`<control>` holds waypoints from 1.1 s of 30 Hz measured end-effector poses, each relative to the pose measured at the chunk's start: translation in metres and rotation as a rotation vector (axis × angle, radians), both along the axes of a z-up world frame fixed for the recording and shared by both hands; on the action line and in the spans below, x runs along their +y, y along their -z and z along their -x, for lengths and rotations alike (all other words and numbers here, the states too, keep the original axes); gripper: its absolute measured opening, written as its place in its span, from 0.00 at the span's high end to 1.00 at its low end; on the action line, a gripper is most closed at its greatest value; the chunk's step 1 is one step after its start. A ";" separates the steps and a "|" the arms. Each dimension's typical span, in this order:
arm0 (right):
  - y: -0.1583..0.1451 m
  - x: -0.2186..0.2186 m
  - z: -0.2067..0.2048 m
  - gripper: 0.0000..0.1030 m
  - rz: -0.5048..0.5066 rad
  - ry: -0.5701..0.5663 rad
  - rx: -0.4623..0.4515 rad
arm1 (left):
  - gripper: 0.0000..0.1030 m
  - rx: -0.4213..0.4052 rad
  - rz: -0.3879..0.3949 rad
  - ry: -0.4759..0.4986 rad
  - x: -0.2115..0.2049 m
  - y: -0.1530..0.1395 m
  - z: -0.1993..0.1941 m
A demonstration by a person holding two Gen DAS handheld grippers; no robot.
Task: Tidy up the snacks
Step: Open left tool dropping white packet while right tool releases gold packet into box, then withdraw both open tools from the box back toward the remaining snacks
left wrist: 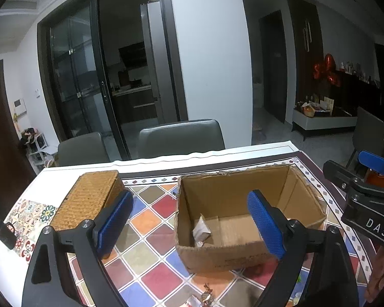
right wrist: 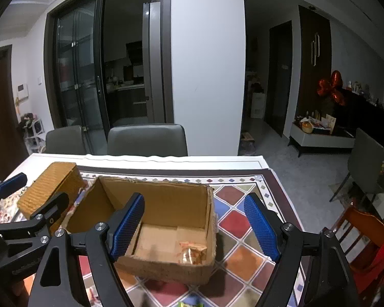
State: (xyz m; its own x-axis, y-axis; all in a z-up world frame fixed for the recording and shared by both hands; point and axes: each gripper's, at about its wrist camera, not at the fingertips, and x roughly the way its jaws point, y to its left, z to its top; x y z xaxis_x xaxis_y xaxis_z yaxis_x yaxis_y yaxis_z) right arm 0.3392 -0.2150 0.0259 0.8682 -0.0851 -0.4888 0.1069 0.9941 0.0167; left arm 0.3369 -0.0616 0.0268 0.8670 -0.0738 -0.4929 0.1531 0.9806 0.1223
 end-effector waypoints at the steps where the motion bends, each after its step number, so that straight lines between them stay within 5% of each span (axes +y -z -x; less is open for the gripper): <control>1: -0.003 0.000 0.005 0.21 0.001 0.001 -0.005 | 0.11 -0.005 0.000 -0.001 0.001 -0.003 0.005; 33: -0.014 0.029 0.098 0.21 -0.003 -0.030 -0.029 | 0.10 -0.004 -0.002 -0.016 0.030 -0.009 0.103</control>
State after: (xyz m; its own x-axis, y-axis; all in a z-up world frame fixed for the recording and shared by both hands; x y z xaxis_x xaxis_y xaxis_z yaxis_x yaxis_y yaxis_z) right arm 0.2414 -0.1858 0.0400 0.8842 -0.0576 -0.4635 0.0765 0.9968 0.0220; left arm 0.2336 -0.0316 0.0355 0.8702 -0.0591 -0.4892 0.1367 0.9828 0.1244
